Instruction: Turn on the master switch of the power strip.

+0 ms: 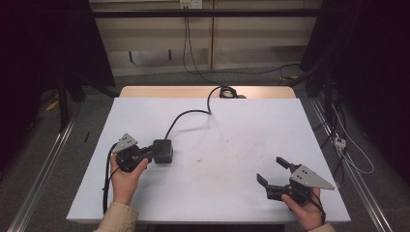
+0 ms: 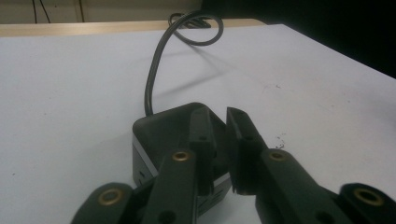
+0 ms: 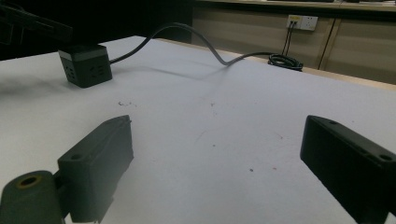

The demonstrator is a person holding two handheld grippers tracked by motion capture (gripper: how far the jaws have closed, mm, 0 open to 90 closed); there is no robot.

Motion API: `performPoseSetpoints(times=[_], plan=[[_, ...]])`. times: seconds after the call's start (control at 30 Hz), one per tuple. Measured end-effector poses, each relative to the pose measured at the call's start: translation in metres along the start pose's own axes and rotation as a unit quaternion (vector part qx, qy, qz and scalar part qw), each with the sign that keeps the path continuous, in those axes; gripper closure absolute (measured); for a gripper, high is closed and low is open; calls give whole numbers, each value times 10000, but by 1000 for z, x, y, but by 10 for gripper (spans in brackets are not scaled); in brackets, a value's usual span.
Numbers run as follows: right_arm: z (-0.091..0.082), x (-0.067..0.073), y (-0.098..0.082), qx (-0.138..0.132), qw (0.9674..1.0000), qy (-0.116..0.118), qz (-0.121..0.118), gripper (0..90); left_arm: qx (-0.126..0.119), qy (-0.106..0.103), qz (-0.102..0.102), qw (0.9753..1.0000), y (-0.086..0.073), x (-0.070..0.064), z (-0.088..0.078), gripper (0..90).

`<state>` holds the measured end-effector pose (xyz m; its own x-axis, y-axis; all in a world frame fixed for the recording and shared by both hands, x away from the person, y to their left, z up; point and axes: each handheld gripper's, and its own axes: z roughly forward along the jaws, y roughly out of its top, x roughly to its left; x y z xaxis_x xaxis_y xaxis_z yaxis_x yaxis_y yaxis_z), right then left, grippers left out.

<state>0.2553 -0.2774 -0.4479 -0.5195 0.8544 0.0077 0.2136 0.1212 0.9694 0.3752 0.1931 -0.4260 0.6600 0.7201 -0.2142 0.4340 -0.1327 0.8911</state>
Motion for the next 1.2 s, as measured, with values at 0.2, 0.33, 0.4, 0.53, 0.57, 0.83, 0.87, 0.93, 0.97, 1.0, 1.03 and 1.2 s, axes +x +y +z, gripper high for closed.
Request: performPoseSetpoints(times=[0.2, 0.33, 0.4, 0.53, 0.57, 0.83, 0.87, 0.93, 0.97, 1.0, 1.03, 1.2], plan=[[0, 0, 0, -1, 10000, 1, 0, 86, 62, 9, -3, 10000, 1, 0, -1, 698], [0, 0, 0, -16, 10000, 1, -2, 86, 33, -29, -21, 10000, 1, 0, -3, 622], [0, -1, 0, -17, 10000, 1, -4, 86, 35, -44, -18, 10000, 2, -1, -4, 584], [0, 0, 0, -12, 10000, 4, -8, 86, 100, 1, 33, 9999, 2, -2, -6, 489], [0, 0, 0, -11, 10000, 4, -7, 87, 123, -3, 7, 9999, 2, -2, -6, 480], [-1, -1, 0, -24, 10000, 7, 11, 86, 228, 16, 19, 9997, 2, -3, -10, 370], [-1, 0, 0, -20, 10000, 3, 14, 86, 232, 40, 3, 9997, 1, -4, -10, 350], [-1, 0, 1, -26, 10000, 3, 9, 87, 262, 15, 39, 9996, 1, -4, -12, 327], [-1, 0, 1, -24, 10000, 1, 7, 86, 268, -15, 42, 9996, 1, -4, -12, 325], [-1, 0, 1, -23, 10000, 1, 6, 86, 277, -15, 45, 9996, 1, -4, -12, 314], [-1, 0, 1, -22, 10000, -1, 6, 86, 295, -18, 68, 9995, 1, -5, -12, 293], [-1, 0, 1, -31, 10000, 2, 10, 86, 314, -66, 118, 9994, 0, -6, -14, 237]])
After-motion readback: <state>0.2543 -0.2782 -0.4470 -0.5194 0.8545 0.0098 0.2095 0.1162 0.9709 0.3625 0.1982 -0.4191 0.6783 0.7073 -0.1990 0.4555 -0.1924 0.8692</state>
